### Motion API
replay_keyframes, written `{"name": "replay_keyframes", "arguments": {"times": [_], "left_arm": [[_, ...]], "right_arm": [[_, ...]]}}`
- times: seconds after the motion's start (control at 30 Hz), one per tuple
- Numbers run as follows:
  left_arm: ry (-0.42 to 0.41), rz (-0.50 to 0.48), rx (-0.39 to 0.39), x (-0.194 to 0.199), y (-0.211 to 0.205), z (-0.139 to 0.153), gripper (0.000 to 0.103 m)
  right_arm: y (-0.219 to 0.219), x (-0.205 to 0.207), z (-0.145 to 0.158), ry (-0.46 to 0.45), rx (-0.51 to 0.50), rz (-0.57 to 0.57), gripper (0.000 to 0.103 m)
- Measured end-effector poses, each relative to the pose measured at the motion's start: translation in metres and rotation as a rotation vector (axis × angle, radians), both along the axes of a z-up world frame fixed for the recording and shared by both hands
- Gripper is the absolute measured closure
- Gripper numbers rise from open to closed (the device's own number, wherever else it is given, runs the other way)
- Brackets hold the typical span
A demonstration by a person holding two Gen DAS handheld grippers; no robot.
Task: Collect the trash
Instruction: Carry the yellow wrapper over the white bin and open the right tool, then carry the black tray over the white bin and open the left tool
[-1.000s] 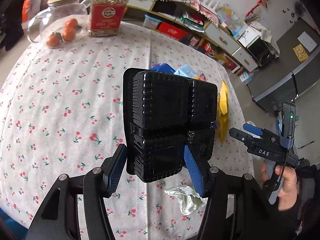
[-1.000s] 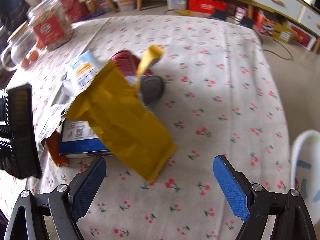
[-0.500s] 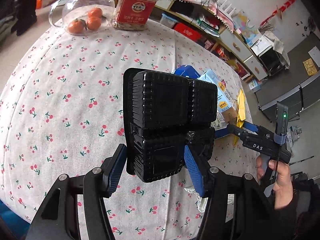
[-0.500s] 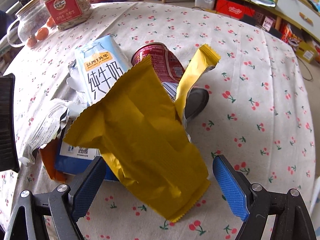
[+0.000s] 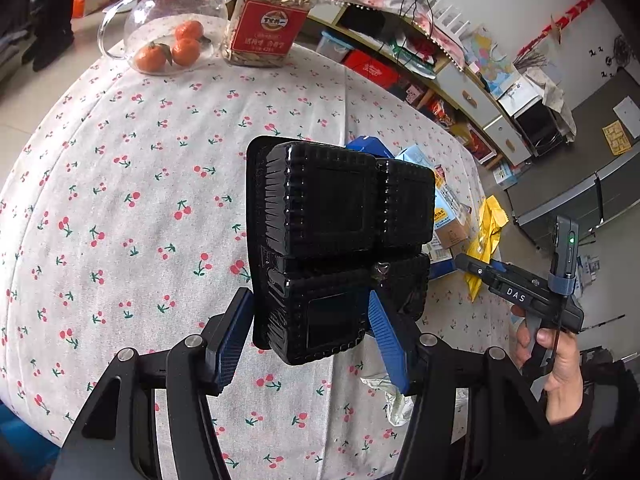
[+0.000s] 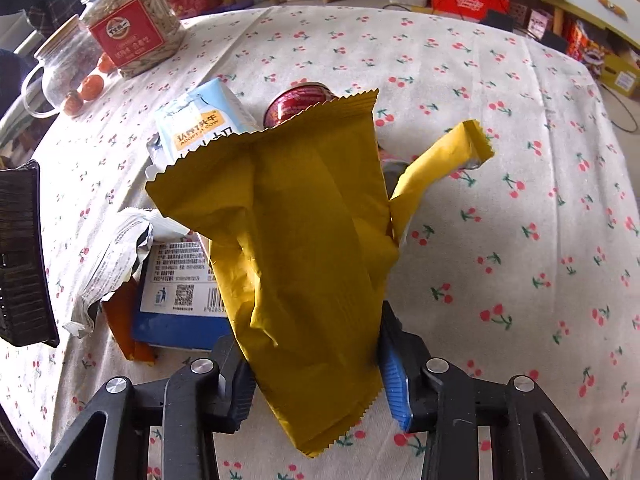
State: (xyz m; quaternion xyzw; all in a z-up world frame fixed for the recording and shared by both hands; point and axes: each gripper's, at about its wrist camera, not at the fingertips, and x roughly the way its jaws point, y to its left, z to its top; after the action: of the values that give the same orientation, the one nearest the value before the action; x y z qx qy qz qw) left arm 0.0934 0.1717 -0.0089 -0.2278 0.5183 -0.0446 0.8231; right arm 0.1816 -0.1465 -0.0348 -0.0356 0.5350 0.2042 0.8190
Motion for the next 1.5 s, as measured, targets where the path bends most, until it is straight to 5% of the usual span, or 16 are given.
{"name": "replay_keyframes", "arguments": {"times": [0.7,1.5], "left_arm": [[-0.063,-0.102,-0.037,0.017,-0.059,0.024,0.041],[-0.026,-0.402,0.028,0.055,-0.243,0.029,0.041]], "right_arm": [[-0.11,-0.034,0.038,-0.017,0.069,-0.22,0.057],[-0.313,-0.059,0.021,0.035,0.067,-0.585,0.056]]}}
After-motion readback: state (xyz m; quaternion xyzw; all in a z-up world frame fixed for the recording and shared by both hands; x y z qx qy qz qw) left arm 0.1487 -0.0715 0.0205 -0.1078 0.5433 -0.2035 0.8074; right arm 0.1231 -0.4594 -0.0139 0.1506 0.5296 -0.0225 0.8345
